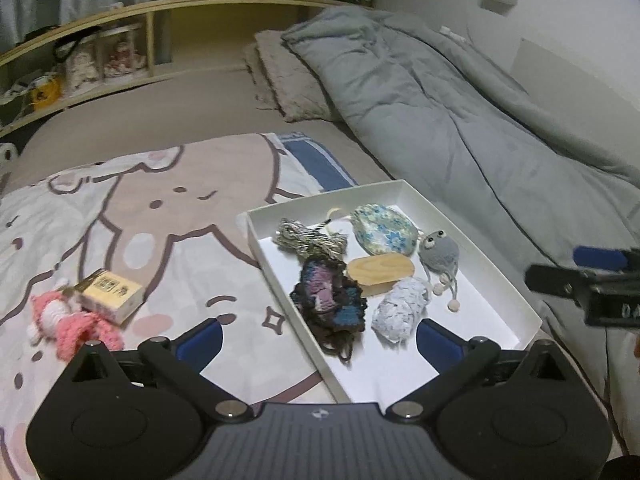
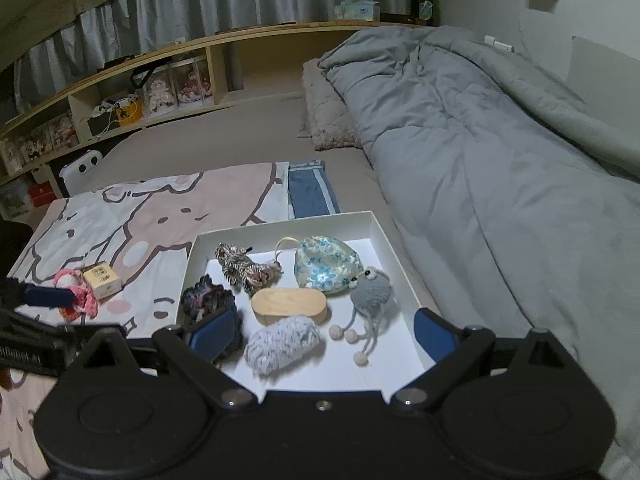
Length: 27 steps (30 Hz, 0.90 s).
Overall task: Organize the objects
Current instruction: 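Move both tools back toward the pink bunny and yellow tissue pack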
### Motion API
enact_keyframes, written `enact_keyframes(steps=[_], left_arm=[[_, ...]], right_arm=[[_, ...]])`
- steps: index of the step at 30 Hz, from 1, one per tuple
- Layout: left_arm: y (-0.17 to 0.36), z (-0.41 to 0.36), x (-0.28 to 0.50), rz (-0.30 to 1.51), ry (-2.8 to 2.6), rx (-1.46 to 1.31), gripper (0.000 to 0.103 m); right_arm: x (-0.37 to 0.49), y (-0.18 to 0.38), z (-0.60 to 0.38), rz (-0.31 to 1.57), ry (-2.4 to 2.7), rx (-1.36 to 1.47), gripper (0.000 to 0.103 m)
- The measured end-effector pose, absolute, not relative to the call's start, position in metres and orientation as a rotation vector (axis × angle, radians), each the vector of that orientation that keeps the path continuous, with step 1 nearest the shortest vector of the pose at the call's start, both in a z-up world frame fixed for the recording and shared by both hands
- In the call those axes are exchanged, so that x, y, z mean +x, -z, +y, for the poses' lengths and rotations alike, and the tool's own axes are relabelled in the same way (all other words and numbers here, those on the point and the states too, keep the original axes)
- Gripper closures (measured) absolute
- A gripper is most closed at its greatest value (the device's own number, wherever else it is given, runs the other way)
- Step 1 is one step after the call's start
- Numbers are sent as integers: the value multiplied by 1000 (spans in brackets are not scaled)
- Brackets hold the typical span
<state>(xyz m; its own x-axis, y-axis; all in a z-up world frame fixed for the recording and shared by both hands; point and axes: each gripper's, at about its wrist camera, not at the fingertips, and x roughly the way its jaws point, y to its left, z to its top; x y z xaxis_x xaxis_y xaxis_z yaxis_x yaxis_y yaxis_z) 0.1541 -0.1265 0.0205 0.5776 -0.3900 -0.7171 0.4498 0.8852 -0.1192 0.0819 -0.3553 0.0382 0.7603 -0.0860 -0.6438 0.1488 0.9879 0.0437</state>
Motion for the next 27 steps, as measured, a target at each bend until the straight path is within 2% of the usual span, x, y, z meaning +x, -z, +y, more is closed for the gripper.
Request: enact_keyframes(steps=[13,27], left_arm=[[-18,-107,127,792,410,107,0],[-15,-81,123,768,380,56,0]], right_arm=[[55,-29,-341,714,155,81,0],[49,-19,-332,692,199,75,0]])
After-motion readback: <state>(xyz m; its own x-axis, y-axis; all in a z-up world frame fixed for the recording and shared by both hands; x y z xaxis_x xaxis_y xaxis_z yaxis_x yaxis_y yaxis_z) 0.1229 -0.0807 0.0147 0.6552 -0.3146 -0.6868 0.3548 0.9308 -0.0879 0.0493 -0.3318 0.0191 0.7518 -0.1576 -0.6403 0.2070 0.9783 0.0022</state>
